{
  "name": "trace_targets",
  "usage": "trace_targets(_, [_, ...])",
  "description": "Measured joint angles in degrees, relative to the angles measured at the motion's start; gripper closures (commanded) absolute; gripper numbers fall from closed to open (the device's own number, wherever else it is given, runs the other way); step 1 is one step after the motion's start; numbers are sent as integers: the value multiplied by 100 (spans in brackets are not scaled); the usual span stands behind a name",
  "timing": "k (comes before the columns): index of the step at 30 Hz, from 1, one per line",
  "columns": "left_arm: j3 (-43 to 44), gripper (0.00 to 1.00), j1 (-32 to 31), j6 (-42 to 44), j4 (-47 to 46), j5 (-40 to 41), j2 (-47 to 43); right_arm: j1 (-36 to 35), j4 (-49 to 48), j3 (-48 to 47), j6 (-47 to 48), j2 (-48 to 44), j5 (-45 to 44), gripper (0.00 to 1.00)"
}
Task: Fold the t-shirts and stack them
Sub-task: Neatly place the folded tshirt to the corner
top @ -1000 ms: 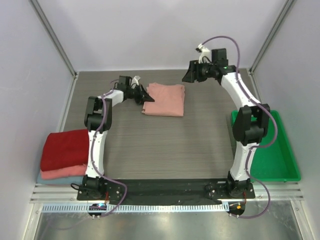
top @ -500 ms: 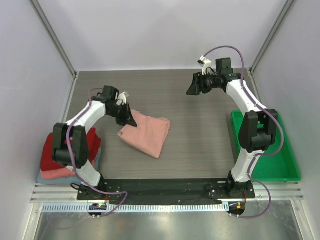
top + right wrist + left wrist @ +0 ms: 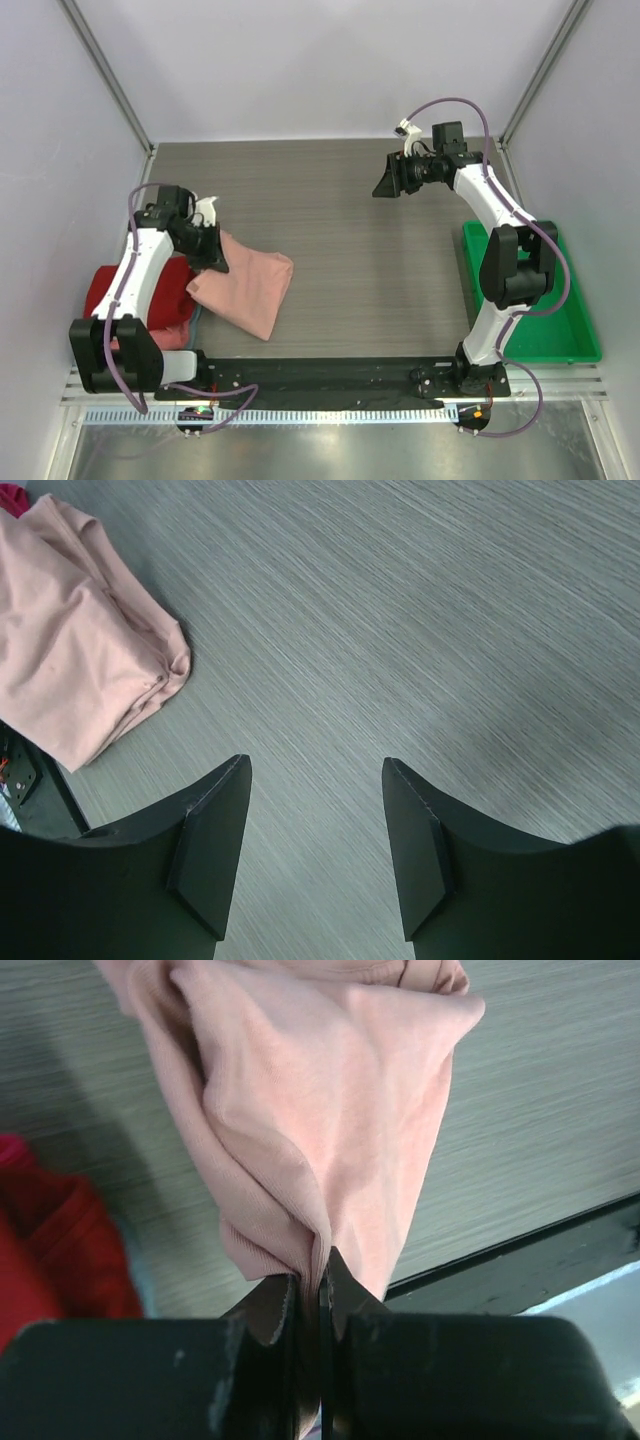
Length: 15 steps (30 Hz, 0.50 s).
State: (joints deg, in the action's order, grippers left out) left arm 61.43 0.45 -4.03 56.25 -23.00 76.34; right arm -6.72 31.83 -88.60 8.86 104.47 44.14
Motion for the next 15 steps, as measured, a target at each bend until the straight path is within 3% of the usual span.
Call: trace_targets(15, [1679,100,345,1687,1875,874,-754,0,15,0,155,61,219,41])
